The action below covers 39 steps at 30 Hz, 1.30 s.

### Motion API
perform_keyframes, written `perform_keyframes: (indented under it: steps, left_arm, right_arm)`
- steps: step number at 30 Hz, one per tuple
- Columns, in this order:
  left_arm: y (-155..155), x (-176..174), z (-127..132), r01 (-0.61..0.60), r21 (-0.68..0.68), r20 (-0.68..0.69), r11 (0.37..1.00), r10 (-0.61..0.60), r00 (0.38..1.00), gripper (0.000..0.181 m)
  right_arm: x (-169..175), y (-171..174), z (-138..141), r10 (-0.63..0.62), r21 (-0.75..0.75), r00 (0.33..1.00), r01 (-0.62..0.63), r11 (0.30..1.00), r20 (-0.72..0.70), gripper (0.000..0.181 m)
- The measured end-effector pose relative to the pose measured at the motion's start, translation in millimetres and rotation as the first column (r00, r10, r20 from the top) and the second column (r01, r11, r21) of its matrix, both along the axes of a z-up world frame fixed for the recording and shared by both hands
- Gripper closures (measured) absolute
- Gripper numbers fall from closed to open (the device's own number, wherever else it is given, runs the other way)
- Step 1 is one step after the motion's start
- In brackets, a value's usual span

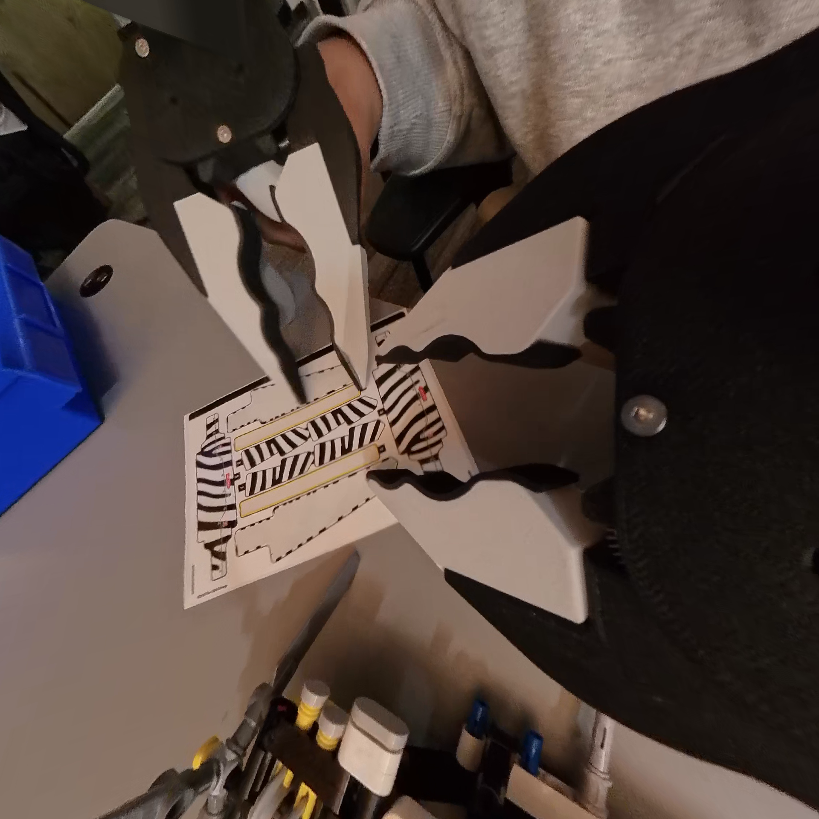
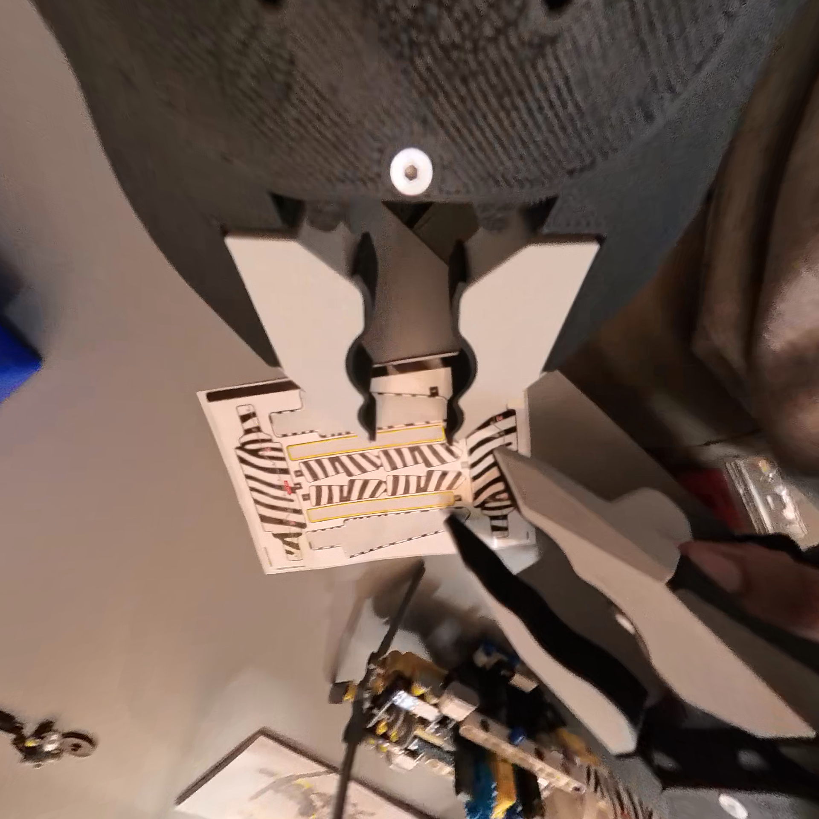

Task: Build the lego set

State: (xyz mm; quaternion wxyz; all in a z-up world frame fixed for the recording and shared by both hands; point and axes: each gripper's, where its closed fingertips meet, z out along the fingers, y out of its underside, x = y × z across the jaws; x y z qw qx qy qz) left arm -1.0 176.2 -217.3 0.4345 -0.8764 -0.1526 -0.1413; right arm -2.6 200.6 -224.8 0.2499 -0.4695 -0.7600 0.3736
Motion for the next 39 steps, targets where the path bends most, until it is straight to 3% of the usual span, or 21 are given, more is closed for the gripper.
perform_keyframes:
  steps: [4, 12, 16, 18, 20, 23, 26, 28, 30, 34, 39]
  left_arm:
    - [-2, -5, -1, -0.036, -0.018, -0.056, 0.999, 0.035, 0.998, 0.129]
    - [-9, -4, -7, -0.042, -0.079, -0.17, 0.996, 0.028, 0.985, 0.129]
    - [-20, 5, -8, -0.029, -0.095, -0.184, 0.995, 0.011, 0.983, 0.133]
    - [-27, 6, -9, -0.038, -0.106, -0.201, 0.994, 0.016, 0.98, 0.134]
    - [-33, 8, -9, -0.049, -0.11, -0.212, 0.993, 0.025, 0.977, 0.135]
    - [-39, 7, -9, -0.061, -0.094, -0.198, 0.994, 0.042, 0.979, 0.137]
    - [-39, 6, -6, -0.067, -0.054, -0.096, 0.996, 0.062, 0.993, 0.138]
    - [-39, 5, -3, -0.07, -0.02, -0.008, 0.997, 0.07, 0.998, 0.138]
    - [-39, 6, 1, -0.071, 0.017, 0.091, 0.997, 0.069, 0.993, 0.138]
    - [-39, 11, 27, -0.128, 0.183, 0.318, 0.975, 0.064, 0.946, 0.141]
    - [-56, -3, 36, -0.223, 0.237, 0.342, 0.946, 0.133, 0.93, 0.14]
  right_arm:
    - [9, -10, -1, 0.093, 0.039, 0.996, -0.093, 0.995, -0.002, 0.181]
    - [28, -29, -1, 0.211, -0.017, 0.977, -0.211, 0.977, 0.036, 0.181]
    - [47, -51, -1, 0.326, -0.179, 0.942, -0.308, 0.934, 0.076, 0.181]
    - [49, -50, 0, 0.336, -0.163, 0.94, -0.322, 0.932, 0.065, 0.181]
    - [46, -52, 11, 0.347, -0.128, 0.937, -0.348, 0.929, -0.028, 0.172]
    - [50, -66, 27, 0.415, -0.098, 0.891, -0.437, 0.894, -0.181, 0.135]
    - [54, -70, 14, 0.452, 0.034, 0.878, -0.453, 0.891, -0.16, 0.107]
    - [52, -68, 4, 0.446, 0.113, 0.885, -0.433, 0.894, -0.135, 0.103]
    - [46, -64, -7, 0.43, 0.19, 0.896, -0.405, 0.894, -0.112, 0.106]
    - [41, -59, -6, 0.44, 0.363, 0.885, -0.365, 0.858, -0.15, 0.156]
    - [44, -62, -5, 0.466, 0.379, 0.873, -0.385, 0.842, -0.148, 0.167]
